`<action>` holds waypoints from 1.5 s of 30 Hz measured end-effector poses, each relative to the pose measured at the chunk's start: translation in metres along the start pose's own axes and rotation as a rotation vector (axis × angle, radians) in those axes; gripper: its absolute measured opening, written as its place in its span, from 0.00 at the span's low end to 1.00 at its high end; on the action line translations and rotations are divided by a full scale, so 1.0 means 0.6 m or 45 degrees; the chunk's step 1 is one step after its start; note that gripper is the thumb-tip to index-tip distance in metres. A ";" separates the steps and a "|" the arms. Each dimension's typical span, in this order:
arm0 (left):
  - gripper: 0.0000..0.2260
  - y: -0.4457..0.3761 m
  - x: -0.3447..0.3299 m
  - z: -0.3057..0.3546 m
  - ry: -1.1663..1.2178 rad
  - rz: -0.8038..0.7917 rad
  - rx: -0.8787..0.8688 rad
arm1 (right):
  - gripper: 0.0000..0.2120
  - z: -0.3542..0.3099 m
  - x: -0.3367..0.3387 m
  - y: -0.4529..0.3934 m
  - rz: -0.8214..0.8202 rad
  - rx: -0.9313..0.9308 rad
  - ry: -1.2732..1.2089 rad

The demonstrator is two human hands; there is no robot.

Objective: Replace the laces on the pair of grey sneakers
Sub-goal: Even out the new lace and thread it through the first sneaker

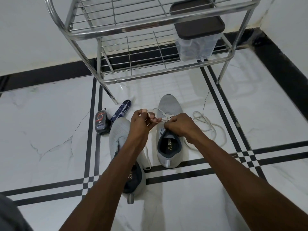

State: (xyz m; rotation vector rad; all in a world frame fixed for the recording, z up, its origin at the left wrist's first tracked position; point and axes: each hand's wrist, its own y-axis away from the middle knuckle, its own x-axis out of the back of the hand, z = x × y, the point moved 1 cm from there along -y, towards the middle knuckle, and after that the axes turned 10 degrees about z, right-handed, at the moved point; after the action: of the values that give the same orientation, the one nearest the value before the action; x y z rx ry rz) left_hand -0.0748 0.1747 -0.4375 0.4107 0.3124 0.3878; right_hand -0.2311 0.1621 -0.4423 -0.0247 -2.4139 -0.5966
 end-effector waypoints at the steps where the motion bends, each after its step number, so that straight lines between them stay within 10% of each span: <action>1: 0.07 -0.005 0.007 0.009 -0.094 -0.048 0.000 | 0.11 0.002 0.001 -0.002 0.010 -0.016 -0.019; 7: 0.08 -0.044 0.066 -0.001 -1.887 -0.334 -0.222 | 0.09 0.009 -0.002 -0.003 0.037 -0.036 -0.022; 14: 0.08 -0.035 0.031 -0.018 -1.594 -0.150 -0.740 | 0.12 0.008 -0.002 -0.009 0.004 -0.004 -0.035; 27: 0.08 -0.005 0.004 -0.008 -0.175 -0.238 -0.057 | 0.09 0.012 0.000 -0.009 0.034 -0.020 -0.067; 29: 0.07 -0.011 0.017 -0.003 -0.312 -0.303 -0.019 | 0.11 0.016 0.002 -0.010 0.040 -0.022 -0.069; 34: 0.05 -0.037 0.065 -0.021 -1.867 -0.469 -0.185 | 0.14 0.022 0.000 -0.010 0.061 -0.023 -0.035; 45: 0.10 -0.020 0.021 -0.025 -1.682 -0.171 -0.693 | 0.11 0.014 0.003 -0.008 0.061 0.020 -0.012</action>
State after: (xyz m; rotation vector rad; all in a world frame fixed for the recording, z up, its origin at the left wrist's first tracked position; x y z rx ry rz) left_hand -0.0658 0.1746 -0.4583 0.0446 -1.0320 0.0028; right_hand -0.2381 0.1610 -0.4488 -0.0790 -2.4195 -0.5571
